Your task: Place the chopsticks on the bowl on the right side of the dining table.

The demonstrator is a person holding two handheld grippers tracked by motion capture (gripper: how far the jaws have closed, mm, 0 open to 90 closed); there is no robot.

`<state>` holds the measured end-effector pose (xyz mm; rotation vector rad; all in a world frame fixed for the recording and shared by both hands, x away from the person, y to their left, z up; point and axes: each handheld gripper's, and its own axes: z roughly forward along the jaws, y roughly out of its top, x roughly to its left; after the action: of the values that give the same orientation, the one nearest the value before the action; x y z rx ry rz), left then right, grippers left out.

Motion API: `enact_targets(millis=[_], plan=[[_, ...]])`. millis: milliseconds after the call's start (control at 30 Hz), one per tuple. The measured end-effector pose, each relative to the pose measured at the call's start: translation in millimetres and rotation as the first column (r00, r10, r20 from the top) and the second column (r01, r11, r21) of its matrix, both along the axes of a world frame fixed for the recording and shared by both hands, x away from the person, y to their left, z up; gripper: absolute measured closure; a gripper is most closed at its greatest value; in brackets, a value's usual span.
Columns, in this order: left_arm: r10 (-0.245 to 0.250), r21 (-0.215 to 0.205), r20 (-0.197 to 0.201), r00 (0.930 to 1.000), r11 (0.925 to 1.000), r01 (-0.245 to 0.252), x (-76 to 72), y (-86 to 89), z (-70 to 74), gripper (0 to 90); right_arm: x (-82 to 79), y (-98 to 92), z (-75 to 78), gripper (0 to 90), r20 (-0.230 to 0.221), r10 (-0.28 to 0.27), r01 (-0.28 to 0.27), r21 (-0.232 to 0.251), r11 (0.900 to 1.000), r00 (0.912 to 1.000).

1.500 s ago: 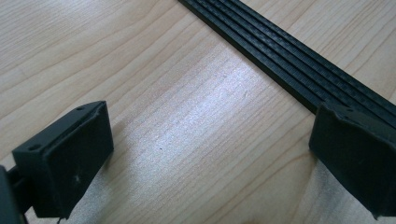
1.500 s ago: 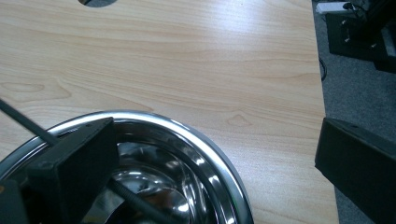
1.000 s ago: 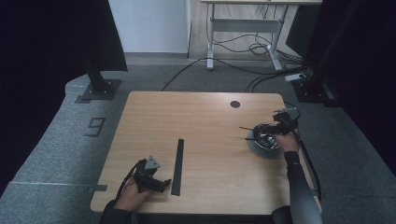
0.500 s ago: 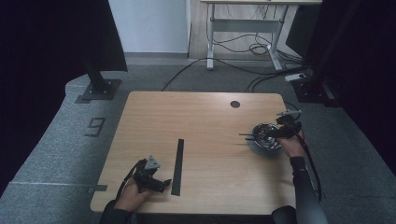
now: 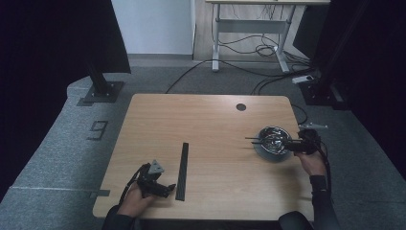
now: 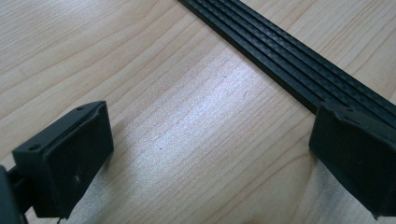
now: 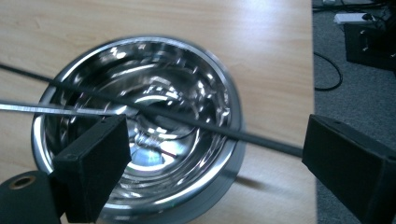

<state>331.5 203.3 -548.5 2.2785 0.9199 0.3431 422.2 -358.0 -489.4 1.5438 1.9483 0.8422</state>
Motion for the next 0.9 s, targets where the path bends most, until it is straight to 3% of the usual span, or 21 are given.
enact_targets(millis=[300,900], plan=[[0.0,0.0,0.0,1.0,1.0,0.0,0.0,0.0,0.0,0.0,-2.1,3.7,-20.6,7.4,-0.033,0.001,-0.001,-0.02,1.0,0.9995],[0.001,0.0,0.0,1.0,1.0,-0.001,-0.1,0.0,0.0,0.0,-0.6,1.4,-23.4,7.4,-0.032,0.002,-0.003,-0.029,1.0,0.9995]])
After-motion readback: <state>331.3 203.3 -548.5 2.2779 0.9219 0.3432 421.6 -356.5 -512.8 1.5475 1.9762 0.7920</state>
